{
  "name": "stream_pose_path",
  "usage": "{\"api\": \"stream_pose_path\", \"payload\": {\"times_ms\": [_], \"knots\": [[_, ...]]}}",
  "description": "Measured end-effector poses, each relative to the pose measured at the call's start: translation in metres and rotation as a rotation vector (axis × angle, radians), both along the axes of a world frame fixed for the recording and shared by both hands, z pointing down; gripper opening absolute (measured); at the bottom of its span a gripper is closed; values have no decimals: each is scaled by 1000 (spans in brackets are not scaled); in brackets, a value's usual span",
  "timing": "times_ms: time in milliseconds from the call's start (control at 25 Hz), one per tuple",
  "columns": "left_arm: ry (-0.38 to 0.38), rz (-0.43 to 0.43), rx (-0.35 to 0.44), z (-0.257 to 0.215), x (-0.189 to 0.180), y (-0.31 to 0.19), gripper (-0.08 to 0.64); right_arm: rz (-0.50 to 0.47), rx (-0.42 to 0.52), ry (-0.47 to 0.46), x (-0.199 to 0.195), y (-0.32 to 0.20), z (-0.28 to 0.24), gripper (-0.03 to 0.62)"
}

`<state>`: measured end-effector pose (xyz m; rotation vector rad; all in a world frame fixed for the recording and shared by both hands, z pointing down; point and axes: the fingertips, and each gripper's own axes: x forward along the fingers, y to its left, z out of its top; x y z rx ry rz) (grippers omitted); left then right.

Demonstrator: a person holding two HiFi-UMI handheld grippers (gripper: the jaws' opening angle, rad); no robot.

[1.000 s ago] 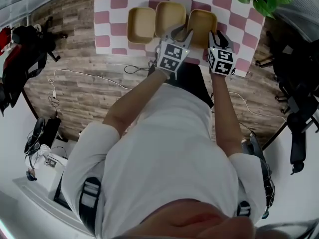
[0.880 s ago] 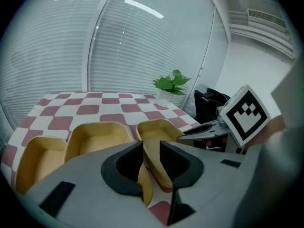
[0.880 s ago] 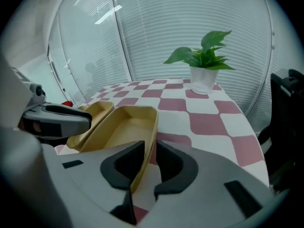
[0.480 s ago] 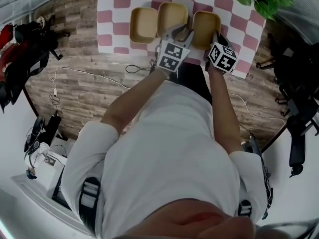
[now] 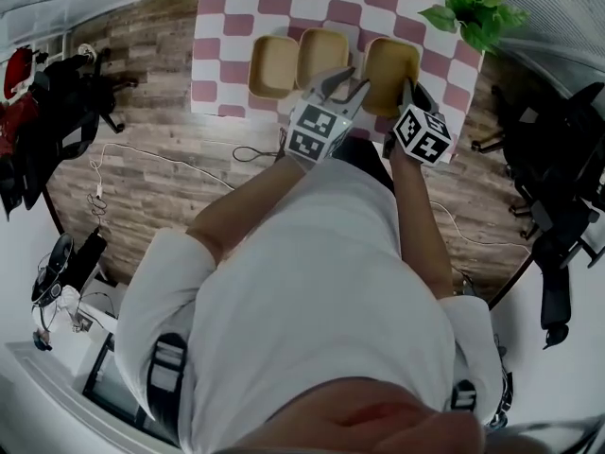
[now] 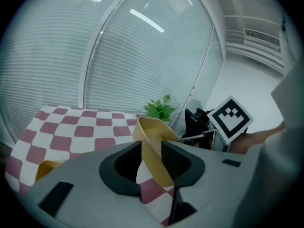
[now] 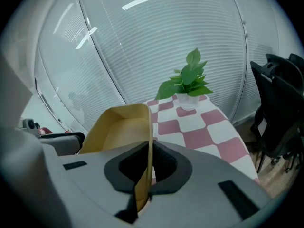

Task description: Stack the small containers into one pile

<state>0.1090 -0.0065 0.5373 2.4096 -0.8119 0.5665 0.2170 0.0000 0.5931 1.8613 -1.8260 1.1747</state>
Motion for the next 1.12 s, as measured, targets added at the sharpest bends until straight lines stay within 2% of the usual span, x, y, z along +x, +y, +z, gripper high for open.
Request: {"api": "stream_pose_path", "payload": {"times_ms": [360, 840, 1000, 1120], "knots": [[5, -25, 19, -17, -9, -5, 123, -3, 37, -8, -13, -12, -25, 34], [-53, -192, 29, -17, -91, -17, 121, -133, 61, -81, -102, -38, -29, 34], [-62, -208, 10, -11, -105, -18, 86, -132, 52, -105, -117, -37, -28, 34], [-100, -202, 38, -8, -114, -27, 67, -124, 41, -135, -124, -33, -26, 34]]}}
